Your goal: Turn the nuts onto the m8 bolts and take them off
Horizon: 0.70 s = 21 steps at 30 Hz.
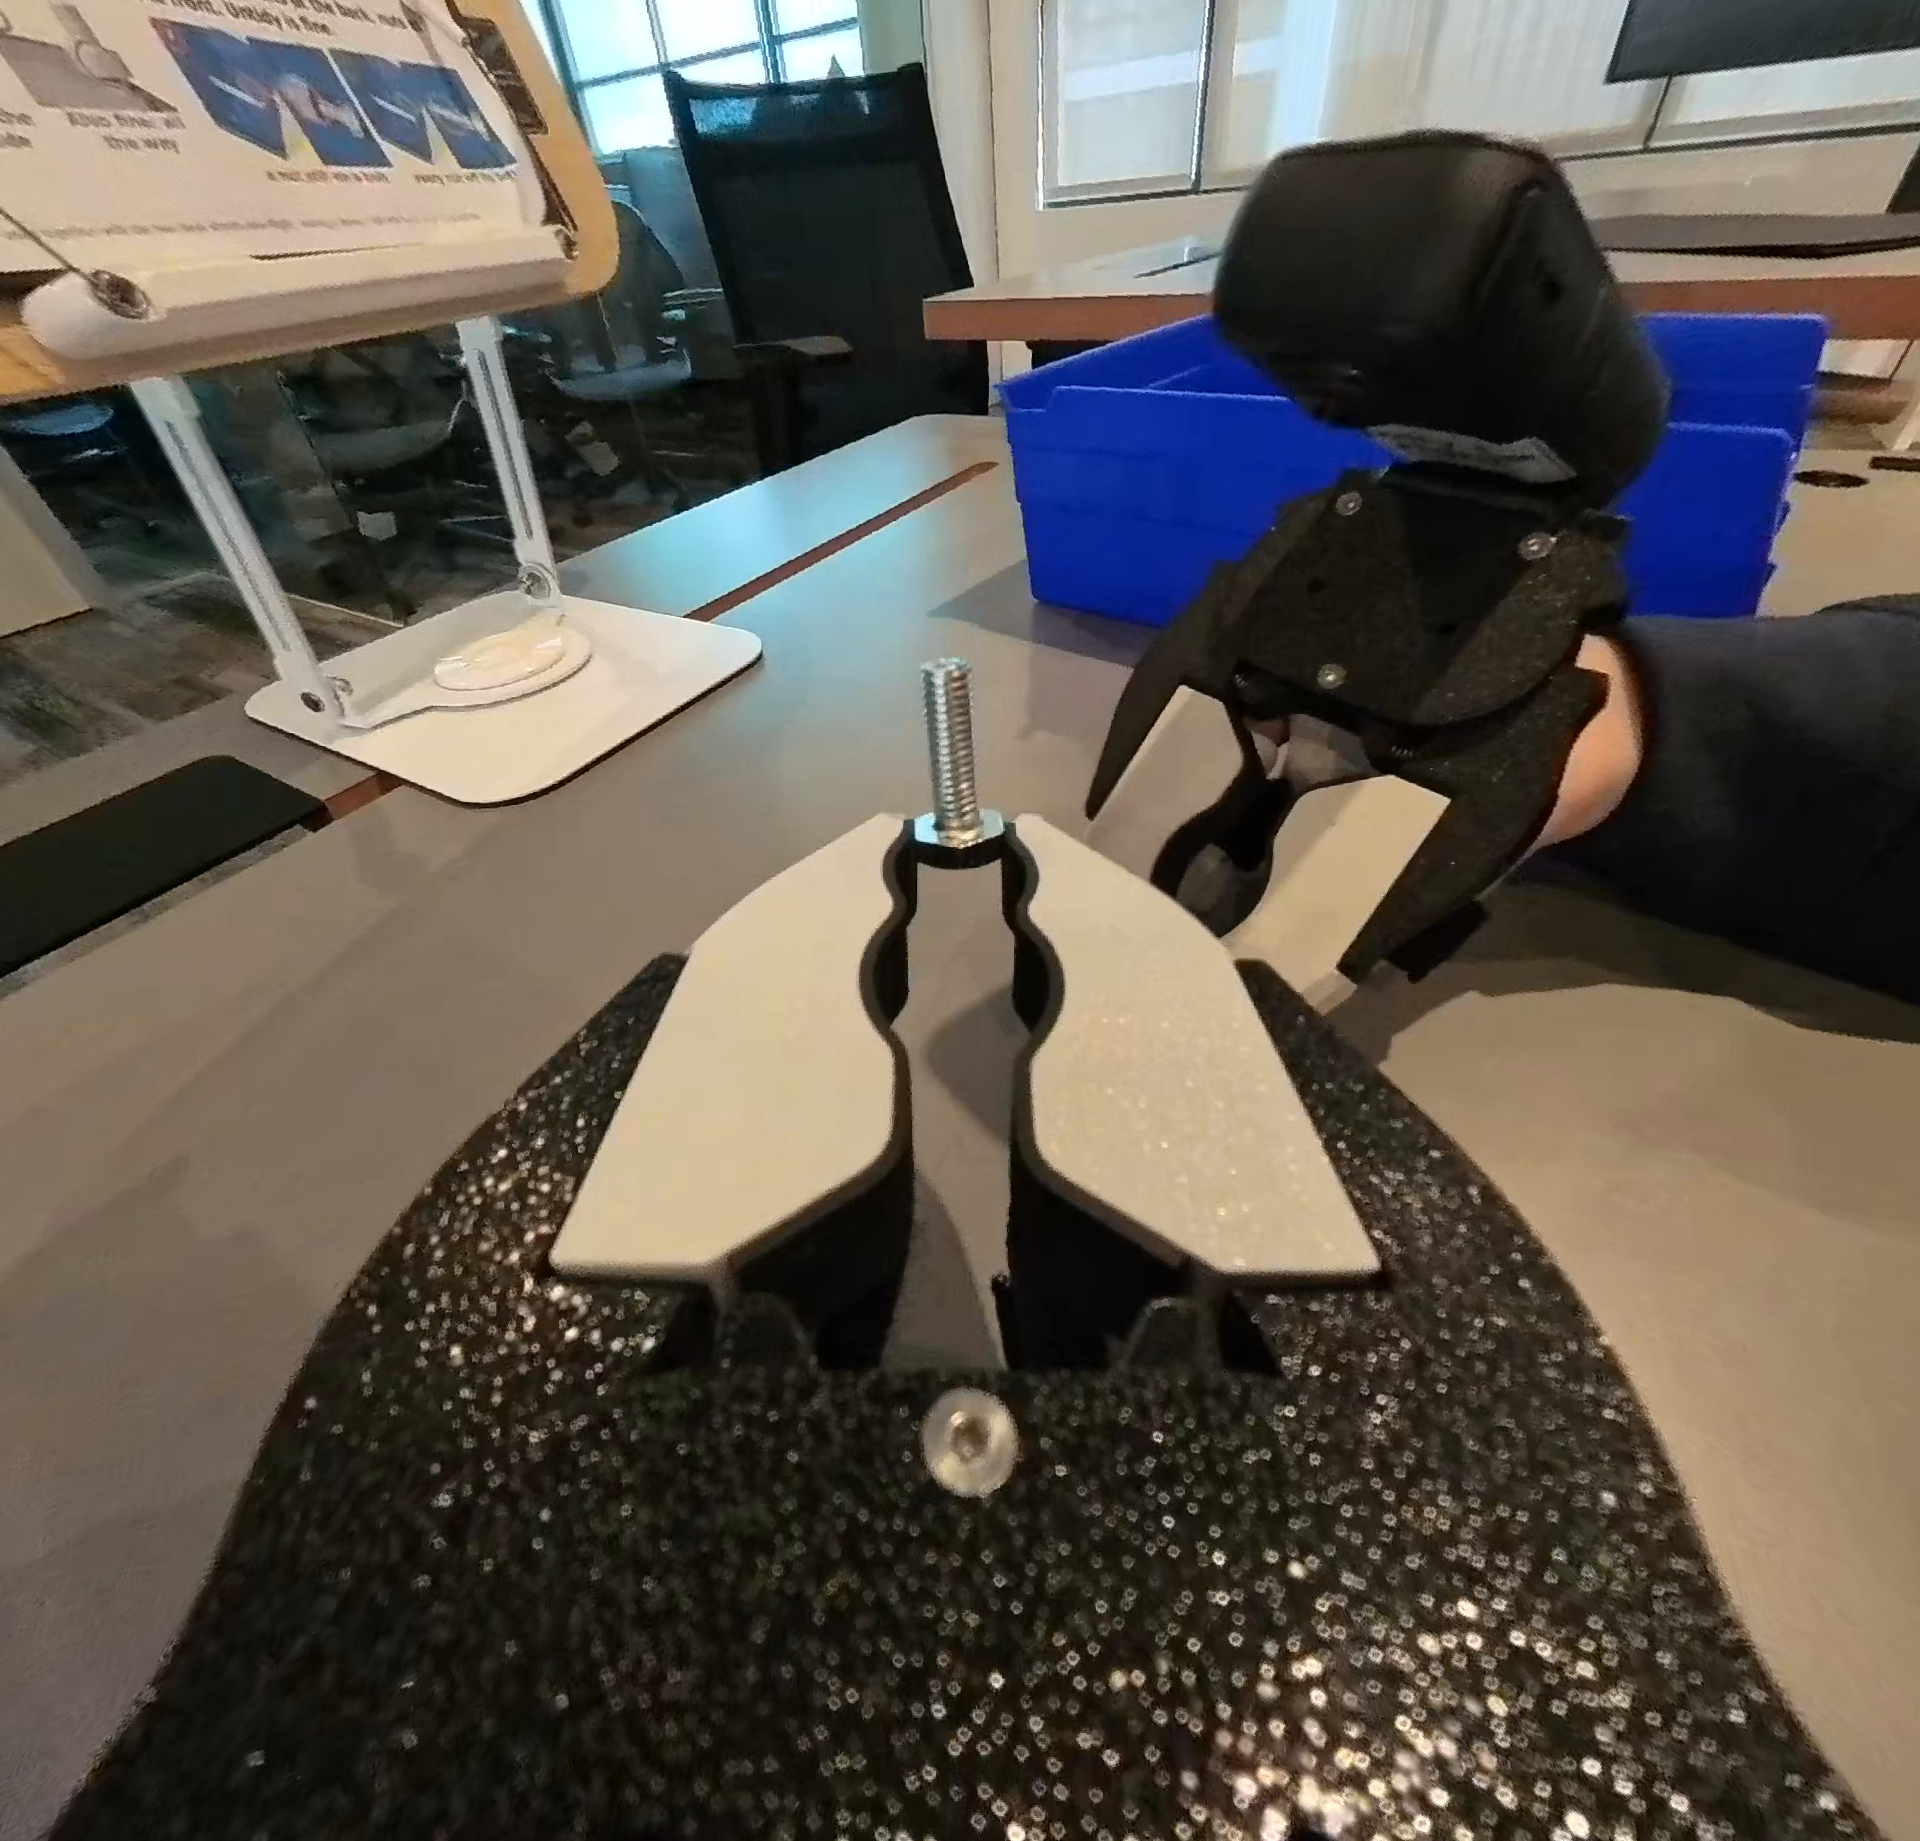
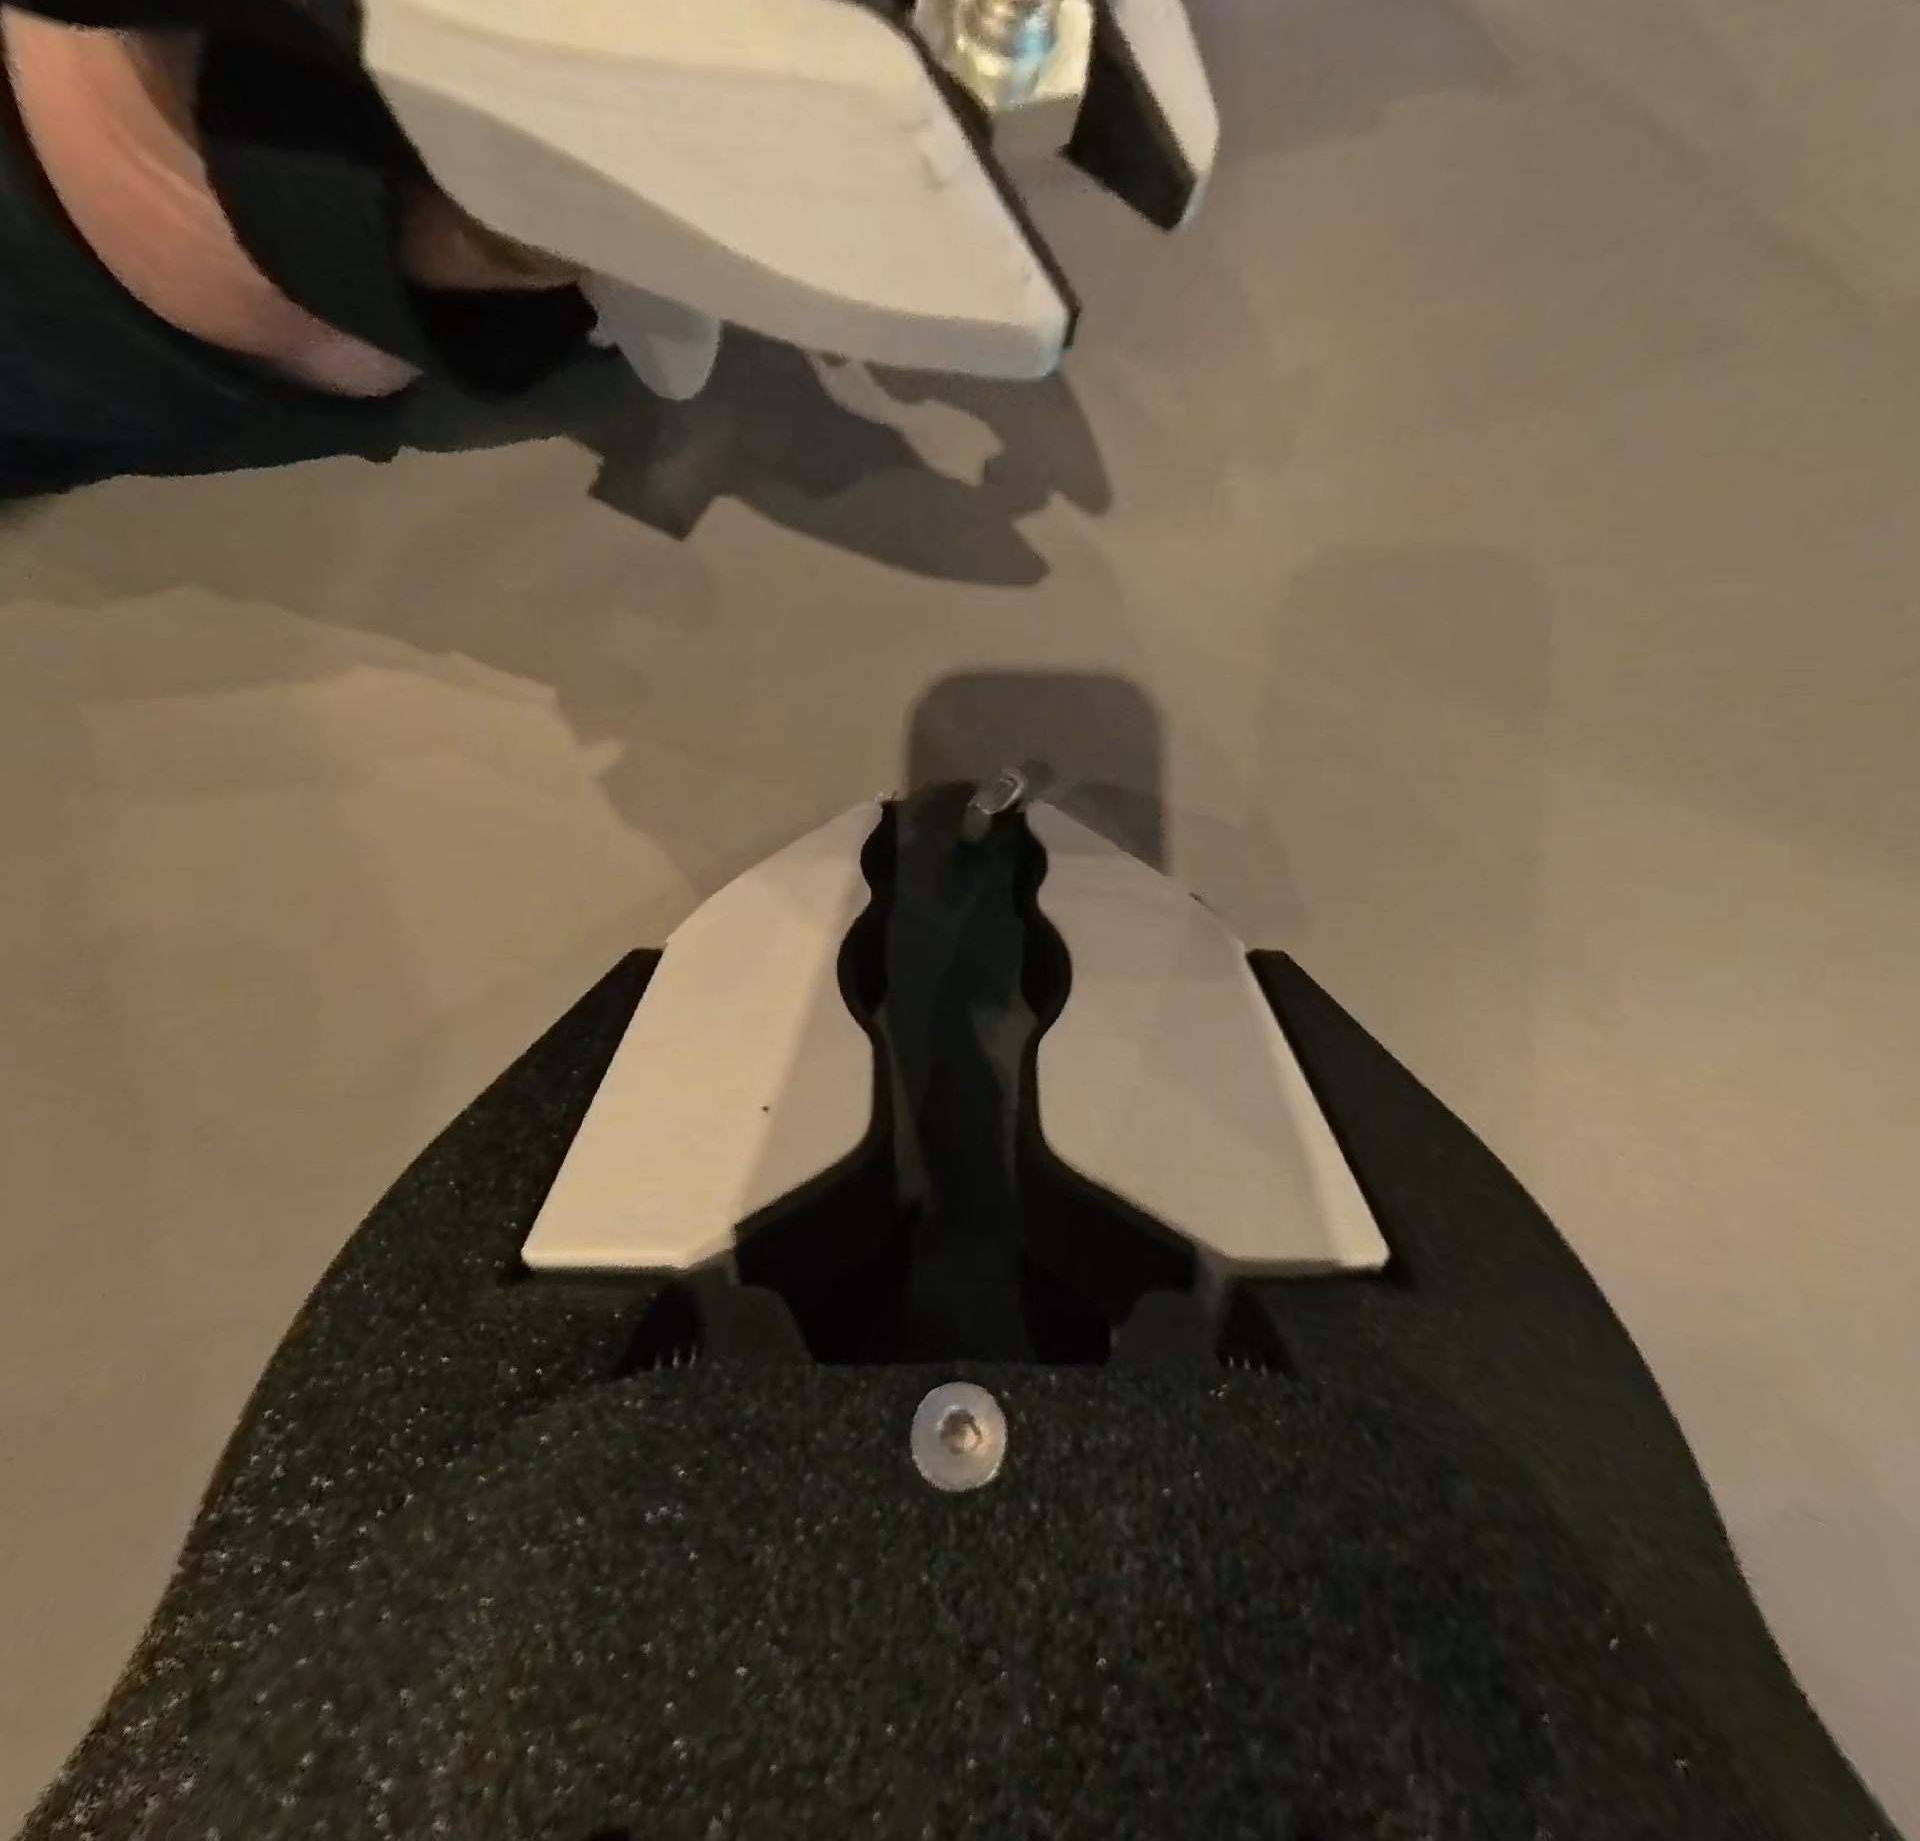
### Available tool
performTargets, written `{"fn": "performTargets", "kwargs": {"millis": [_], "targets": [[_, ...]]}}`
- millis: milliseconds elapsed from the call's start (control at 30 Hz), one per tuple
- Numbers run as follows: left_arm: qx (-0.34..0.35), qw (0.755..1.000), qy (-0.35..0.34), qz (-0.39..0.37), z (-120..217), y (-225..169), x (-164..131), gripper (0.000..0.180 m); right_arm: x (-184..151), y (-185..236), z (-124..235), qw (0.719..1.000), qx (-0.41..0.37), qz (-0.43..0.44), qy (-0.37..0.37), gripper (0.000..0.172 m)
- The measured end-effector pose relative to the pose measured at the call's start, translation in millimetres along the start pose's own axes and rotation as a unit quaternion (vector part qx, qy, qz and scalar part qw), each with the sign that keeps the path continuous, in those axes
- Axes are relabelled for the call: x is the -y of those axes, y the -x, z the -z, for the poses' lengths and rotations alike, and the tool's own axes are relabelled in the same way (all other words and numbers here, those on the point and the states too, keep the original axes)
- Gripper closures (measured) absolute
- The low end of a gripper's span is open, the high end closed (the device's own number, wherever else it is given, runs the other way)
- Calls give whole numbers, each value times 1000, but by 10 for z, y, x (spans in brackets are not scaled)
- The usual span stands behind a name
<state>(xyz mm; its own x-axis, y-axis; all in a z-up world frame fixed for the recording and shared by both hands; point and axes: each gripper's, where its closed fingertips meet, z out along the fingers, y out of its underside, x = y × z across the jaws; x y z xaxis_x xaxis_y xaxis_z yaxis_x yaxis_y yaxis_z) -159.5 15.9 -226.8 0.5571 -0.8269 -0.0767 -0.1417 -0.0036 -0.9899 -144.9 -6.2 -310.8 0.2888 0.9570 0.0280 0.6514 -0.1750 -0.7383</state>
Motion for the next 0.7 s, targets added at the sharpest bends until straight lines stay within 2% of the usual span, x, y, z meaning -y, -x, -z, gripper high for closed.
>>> {"fn": "performTargets", "kwargs": {"millis": [33,267,367,467,700], "targets": [[0,1000,-2,2,5,6,3,166,1,18,3,1000,5,7,-1,153],[-3,1000,2,1,-1,1,-5,166,65,111,33,999,26,35,-22,165],[-5,1000,4,0,-6,-5,-11,166,155,101,63,998,9,53,-45,160],[-7,1000,5,0,-7,-10,-13,166,116,62,34,998,-9,57,-27,148],[-10,1000,6,1,-10,-15,-17,166,37,150,44,998,25,64,-6,157]]}}
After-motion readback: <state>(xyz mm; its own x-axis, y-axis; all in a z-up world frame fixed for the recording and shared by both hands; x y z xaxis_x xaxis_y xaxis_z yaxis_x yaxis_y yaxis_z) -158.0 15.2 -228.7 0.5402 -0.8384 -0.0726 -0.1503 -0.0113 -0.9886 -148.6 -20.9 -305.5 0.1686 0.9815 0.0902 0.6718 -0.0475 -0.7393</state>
